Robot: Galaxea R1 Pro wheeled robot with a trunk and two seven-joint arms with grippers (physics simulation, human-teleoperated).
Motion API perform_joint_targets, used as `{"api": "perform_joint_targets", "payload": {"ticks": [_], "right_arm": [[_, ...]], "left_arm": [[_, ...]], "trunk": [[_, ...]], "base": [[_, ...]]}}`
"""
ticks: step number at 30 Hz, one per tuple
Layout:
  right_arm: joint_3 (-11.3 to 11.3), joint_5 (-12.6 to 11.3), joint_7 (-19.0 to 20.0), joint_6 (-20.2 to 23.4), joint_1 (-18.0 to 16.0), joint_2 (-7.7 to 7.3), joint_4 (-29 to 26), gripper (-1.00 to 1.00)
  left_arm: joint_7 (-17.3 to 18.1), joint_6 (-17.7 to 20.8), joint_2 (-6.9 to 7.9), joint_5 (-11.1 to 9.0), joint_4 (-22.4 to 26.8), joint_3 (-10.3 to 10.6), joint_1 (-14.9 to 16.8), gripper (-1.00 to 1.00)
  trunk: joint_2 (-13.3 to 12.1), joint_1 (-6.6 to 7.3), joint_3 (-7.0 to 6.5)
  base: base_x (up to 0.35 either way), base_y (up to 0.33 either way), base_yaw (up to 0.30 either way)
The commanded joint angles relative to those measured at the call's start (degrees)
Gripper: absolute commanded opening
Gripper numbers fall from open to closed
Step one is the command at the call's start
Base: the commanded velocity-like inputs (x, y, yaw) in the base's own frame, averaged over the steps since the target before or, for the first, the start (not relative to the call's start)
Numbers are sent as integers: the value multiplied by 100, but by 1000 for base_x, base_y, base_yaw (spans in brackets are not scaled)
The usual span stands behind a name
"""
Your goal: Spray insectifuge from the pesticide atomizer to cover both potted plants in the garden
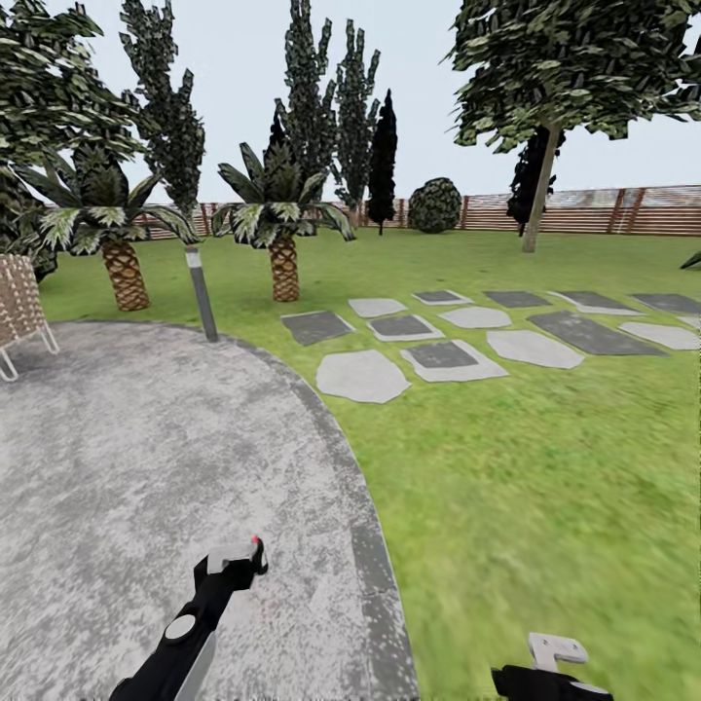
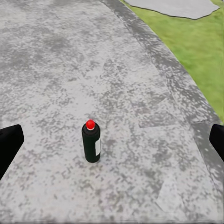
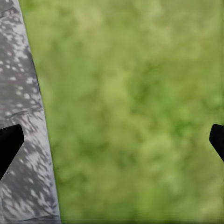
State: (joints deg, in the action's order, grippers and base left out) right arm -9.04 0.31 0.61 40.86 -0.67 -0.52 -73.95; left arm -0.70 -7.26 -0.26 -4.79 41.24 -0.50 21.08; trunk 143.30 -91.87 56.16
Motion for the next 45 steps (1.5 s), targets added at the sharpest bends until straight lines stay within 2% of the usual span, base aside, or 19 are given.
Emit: {"api": "perform_joint_targets", "payload": {"ticks": [1, 21, 32, 36, 45], "right_arm": [[-1, 6, 7, 28, -3, 0, -6, 100], [7, 5, 6, 28, -3, 0, -6, 100], [7, 4, 4, 28, -3, 0, -6, 100], [7, 6, 7, 28, -3, 0, -6, 100], [16, 7, 5, 28, -3, 0, -14, 100]], "left_arm": [[-1, -16, -1, -49, -1, -2, 2, 100], [-1, -30, 0, -44, -2, -2, 1, 100], [0, -430, 0, -31, -2, 6, 1, 100], [-1, -594, 0, -31, -2, 6, -5, 100], [-1, -646, 0, -38, -2, 5, -7, 100]], "trunk": [[4, -1, 38], [31, -53, 665], [46, -81, 1009], [46, -81, 1044], [46, -81, 1059]], "base": [[0, 0, -75], [0, 0, -74], [0, 0, -69], [0, 0, -30], [42, 0, -3]]}}
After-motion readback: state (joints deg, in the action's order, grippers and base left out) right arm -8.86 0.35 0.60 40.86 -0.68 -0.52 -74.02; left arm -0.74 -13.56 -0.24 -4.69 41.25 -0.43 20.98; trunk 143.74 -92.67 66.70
